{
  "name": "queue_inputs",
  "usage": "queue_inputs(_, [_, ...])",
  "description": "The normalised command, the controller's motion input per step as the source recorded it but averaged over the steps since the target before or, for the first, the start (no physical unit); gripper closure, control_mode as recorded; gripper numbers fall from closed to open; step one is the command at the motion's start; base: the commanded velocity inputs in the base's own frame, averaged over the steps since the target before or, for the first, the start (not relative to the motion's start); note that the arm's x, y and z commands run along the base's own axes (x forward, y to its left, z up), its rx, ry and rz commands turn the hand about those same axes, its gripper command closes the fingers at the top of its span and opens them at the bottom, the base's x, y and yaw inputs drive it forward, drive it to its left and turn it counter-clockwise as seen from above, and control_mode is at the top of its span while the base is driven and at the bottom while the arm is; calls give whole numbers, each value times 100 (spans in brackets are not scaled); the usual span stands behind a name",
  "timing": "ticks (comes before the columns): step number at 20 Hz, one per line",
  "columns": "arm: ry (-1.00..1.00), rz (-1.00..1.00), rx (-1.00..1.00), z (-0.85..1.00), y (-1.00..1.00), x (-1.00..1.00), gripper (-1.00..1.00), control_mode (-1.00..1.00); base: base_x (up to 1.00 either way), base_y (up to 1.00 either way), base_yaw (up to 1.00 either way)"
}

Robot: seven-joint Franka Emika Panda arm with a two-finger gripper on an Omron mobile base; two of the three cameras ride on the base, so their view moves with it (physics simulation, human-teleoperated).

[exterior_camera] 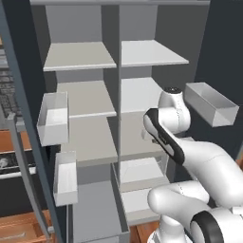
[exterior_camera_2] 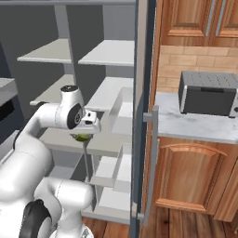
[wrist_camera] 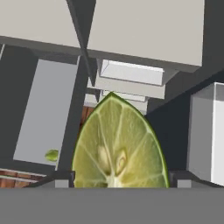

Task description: Take the mango and lemon wedge from the fridge shelf and place them in the freezer drawer to begin freezing them.

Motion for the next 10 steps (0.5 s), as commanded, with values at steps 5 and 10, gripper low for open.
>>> queue_inputs(5, [0, 0, 0, 0, 0, 0, 100, 100, -59, 24, 2])
queue_inputs(10, [0, 0, 0, 0, 0, 0, 100, 100, -57, 17, 4])
